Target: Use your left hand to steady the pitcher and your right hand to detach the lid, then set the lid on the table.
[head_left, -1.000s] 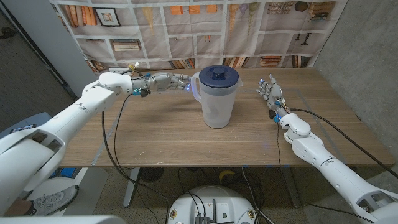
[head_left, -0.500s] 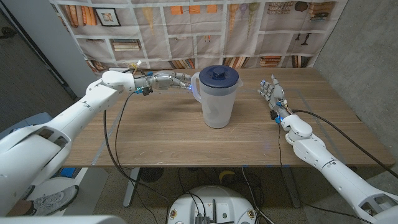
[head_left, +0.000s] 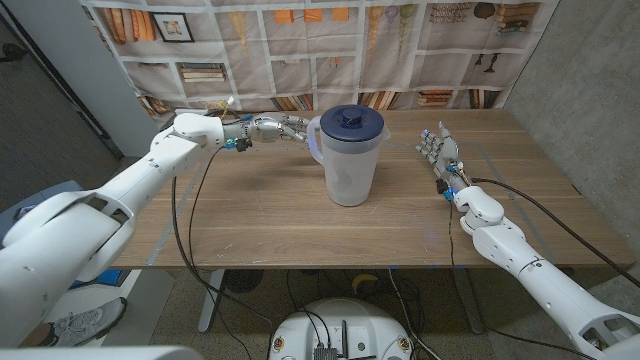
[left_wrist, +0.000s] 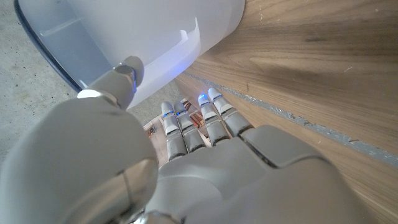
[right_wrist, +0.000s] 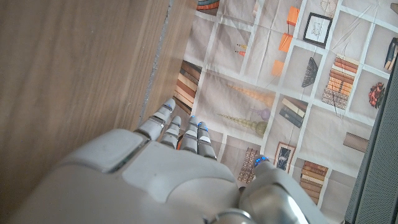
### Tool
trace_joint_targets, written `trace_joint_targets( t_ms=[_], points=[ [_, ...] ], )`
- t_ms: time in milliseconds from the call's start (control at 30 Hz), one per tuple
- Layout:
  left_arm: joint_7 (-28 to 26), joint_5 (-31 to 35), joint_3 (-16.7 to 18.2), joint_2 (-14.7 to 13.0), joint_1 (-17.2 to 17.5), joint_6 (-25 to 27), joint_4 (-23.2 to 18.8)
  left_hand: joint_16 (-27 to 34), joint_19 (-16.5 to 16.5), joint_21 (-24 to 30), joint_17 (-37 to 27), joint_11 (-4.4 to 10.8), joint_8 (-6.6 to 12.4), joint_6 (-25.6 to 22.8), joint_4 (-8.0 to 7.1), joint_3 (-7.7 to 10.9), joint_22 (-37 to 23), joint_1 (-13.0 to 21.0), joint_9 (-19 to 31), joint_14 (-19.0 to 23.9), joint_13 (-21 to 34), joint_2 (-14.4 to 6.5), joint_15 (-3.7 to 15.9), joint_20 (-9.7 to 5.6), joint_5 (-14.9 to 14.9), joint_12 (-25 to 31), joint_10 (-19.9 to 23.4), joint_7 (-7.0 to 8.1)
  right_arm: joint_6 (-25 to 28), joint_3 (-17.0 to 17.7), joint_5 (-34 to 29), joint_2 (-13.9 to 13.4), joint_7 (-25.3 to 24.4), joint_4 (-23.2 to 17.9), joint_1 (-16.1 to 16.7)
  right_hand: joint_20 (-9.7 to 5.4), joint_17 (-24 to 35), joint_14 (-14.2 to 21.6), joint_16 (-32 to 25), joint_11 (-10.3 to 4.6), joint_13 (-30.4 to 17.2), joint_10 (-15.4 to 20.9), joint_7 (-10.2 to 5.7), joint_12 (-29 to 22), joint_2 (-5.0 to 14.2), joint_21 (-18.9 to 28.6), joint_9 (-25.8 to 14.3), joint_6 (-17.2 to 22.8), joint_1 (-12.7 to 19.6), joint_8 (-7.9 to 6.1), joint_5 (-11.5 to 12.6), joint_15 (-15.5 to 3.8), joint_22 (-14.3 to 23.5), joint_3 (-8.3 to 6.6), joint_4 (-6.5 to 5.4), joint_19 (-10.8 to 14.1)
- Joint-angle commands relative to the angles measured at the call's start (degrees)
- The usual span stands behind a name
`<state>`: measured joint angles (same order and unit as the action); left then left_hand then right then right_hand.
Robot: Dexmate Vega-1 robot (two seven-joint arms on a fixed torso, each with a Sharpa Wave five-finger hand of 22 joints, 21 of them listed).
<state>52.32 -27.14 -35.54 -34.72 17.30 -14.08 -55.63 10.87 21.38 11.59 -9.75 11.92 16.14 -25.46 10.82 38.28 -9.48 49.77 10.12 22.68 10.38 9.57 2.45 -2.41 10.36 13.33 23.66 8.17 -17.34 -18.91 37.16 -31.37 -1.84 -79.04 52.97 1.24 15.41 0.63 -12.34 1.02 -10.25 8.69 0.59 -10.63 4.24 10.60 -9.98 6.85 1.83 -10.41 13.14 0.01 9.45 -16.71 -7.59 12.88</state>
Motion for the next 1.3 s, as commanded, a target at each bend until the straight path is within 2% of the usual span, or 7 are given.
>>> trace_joint_targets(
  t_ms=[33,233,533,767,1033,1133,1300],
  points=[
    [2.50,0.51,-1.04,4.76,-3.55,-3.68,8.94,0.32,1.66,0.39,-0.13,0.03,0.53,-2.57,-0.15,-1.88,-0.36,1.80,0.13,2.25,0.06,-0.18,10.06,-6.86,-0.04,0.23,2.08,0.09,-0.30,0.34,0.10,-0.01,-0.32,0.40,0.13,0.37,0.11,0.55,0.06,-0.16,-0.24,0.58,0.09,-0.28,2.15,0.32,-0.12,0.39,-0.17,-0.44,0.16,-0.05,0.32,-0.46,0.02,0.04],
    [2.00,0.56,-1.01,5.01,-3.37,-3.28,8.70,0.61,3.57,0.48,-0.21,-0.01,0.36,-6.37,-0.52,-5.21,-0.45,3.91,0.13,6.27,0.05,-0.97,10.18,-7.62,0.08,0.20,6.07,-0.15,-0.34,0.45,0.19,-0.02,-0.26,0.63,0.01,0.39,0.09,0.57,0.05,-0.12,-0.24,0.57,0.09,-0.27,2.16,0.34,-0.12,0.36,-0.19,-0.41,0.16,0.00,0.32,-0.49,0.01,0.07],
    [-1.97,0.77,-0.53,3.33,-1.05,-0.55,3.18,1.18,7.45,1.04,-0.35,0.08,-0.04,-13.73,-0.90,-10.04,-0.65,6.81,0.16,13.90,0.03,-2.73,10.50,-8.87,0.07,0.09,13.22,-0.83,-0.60,0.45,0.42,0.31,0.00,1.37,-0.18,0.43,0.08,0.55,0.03,-0.21,-0.24,0.55,0.08,-0.26,2.18,0.34,-0.13,0.43,-0.21,-0.43,0.14,-0.03,0.33,-0.54,0.00,0.07],
    [-4.83,0.50,0.01,2.66,0.67,0.46,0.21,1.29,9.11,1.17,-0.44,0.00,-0.72,-17.72,-1.07,-12.48,-0.84,8.74,0.23,17.97,0.00,-4.15,10.75,-9.40,0.07,-0.27,17.61,-1.56,-0.68,0.47,0.63,0.41,0.29,1.72,-0.28,0.42,0.06,0.53,0.02,-0.24,-0.24,0.52,0.13,-0.25,2.20,0.36,-0.13,0.45,-0.18,-0.42,0.14,-0.15,0.33,-0.60,0.02,0.09],
    [-7.90,0.11,0.68,1.79,2.48,1.74,-2.75,1.35,11.46,1.80,-0.50,-0.19,-1.25,-22.90,-1.20,-14.16,-1.12,10.60,0.26,22.23,0.12,-6.87,10.99,-9.50,0.01,-0.46,22.61,-2.65,-0.85,0.51,0.60,0.42,0.36,1.84,-0.34,0.44,0.02,0.56,0.00,-0.28,-0.24,0.55,0.14,-0.26,2.26,0.36,-0.13,0.48,-0.15,-0.42,0.14,-0.04,0.33,-0.69,0.04,0.10],
    [-7.64,-0.16,0.69,1.78,2.52,1.83,-2.74,1.21,11.56,1.81,-0.44,-0.14,-1.41,-23.34,-1.11,-14.11,-1.14,11.10,0.25,22.55,0.13,-7.37,11.07,-9.57,0.04,-0.51,23.12,-2.74,-0.84,0.59,0.61,0.43,0.13,1.76,-0.24,0.49,0.03,0.53,-0.01,-0.26,-0.24,0.53,0.11,-0.25,2.25,0.38,-0.13,0.48,-0.18,-0.41,0.12,-0.14,0.33,-0.69,0.03,0.14],
    [-7.88,-0.41,0.79,2.01,2.54,1.68,-2.44,0.87,12.47,2.11,-0.29,-0.21,-1.73,-25.22,-1.32,-13.46,-1.25,12.16,0.23,23.98,0.14,-9.90,10.98,-9.51,0.07,-0.74,24.54,-3.01,-0.93,0.67,0.59,0.43,-0.03,1.78,-0.16,0.47,0.01,0.53,-0.03,-0.21,-0.24,0.51,0.12,-0.25,2.28,0.39,-0.13,0.48,-0.17,-0.41,0.12,-0.12,0.33,-0.75,0.03,0.19]
  ],
)
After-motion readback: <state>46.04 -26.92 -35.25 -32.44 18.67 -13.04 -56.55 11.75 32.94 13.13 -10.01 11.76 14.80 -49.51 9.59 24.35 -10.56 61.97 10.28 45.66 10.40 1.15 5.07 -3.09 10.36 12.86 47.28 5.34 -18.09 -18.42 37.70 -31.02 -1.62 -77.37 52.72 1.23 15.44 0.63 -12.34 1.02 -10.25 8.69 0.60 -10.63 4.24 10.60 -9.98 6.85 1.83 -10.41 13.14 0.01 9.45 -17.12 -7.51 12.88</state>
